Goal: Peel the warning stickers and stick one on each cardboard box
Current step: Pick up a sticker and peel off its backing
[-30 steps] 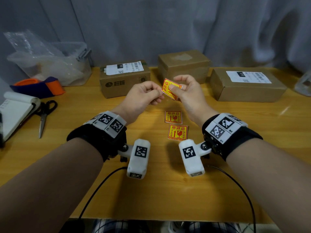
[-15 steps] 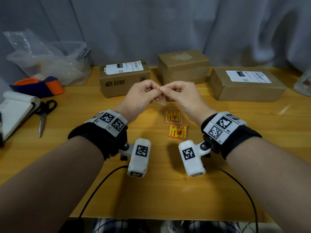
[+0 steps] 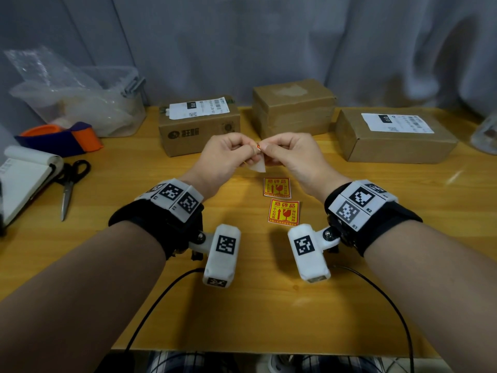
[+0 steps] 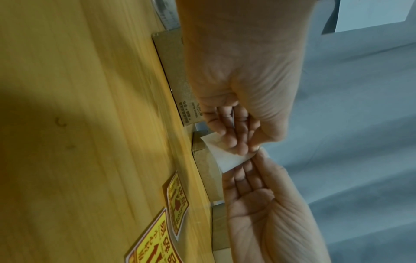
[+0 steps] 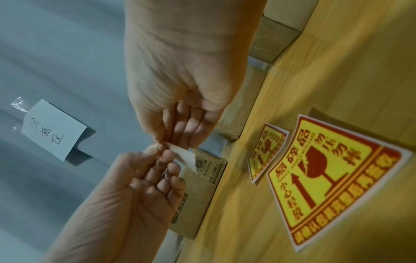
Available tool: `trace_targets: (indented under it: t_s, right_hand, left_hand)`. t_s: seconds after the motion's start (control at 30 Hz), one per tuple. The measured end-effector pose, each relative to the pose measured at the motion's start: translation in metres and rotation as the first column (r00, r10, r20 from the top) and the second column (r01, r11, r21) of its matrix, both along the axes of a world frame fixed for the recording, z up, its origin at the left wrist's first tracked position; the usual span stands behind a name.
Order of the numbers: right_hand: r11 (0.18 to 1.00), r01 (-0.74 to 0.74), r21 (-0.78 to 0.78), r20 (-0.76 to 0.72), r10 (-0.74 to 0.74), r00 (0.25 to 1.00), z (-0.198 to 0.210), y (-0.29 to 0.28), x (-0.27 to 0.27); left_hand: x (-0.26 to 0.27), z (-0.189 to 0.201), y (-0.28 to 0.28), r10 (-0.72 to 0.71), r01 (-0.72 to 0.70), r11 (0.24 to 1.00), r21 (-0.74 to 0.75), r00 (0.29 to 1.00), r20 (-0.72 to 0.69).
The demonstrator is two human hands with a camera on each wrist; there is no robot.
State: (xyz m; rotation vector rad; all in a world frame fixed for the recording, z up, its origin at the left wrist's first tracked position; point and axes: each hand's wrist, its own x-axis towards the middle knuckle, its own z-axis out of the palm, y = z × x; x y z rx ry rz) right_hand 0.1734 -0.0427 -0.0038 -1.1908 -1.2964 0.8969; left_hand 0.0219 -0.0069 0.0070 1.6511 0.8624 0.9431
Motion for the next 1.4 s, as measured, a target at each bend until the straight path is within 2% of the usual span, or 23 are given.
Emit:
trace_targets:
  t_s: [0.37, 0.73, 1.0, 1.3, 1.4]
  right_hand:
    - [1.0, -0.03, 0.009, -0.001, 0.03, 1.0, 0.0, 0.0004, 0.0014]
    - [0.997, 0.064, 0.041, 0.0, -0.064, 0.998, 0.0007, -0.0012, -0.0037]
    - [0.997, 0.075, 0.027, -0.007, -0.075, 0.997, -0.0007, -0.0022, -0.0033]
    - [0.998, 0.05, 0.035, 0.051, -0.052, 0.997, 0.0006, -0.0005, -0.0024]
    - [0.996, 0.063, 0.064, 0.063, -0.067, 0.996, 0.0006, 0.0015, -0.0034]
  left_hand:
    - [-0.0005, 0.0016, -0.0007, -0.031, 0.032, 0.999, 0.027, 0.999, -0.011]
    - [0.0027, 0.0008, -0.0009, -0.007, 0.009, 0.999, 0.052, 0.999, -0.037]
    - [0.0028, 0.0007, -0.0018, 0.011, -0.011, 1.0, -0.024, 1.0, -0.009]
    - [0.0044, 0.0009, 0.0003, 0.041, -0.039, 0.999, 0.036, 0.996, -0.073]
    - [0.0071, 0.0, 0.0018, 0.061, -0.058, 0.997, 0.057, 0.997, -0.051]
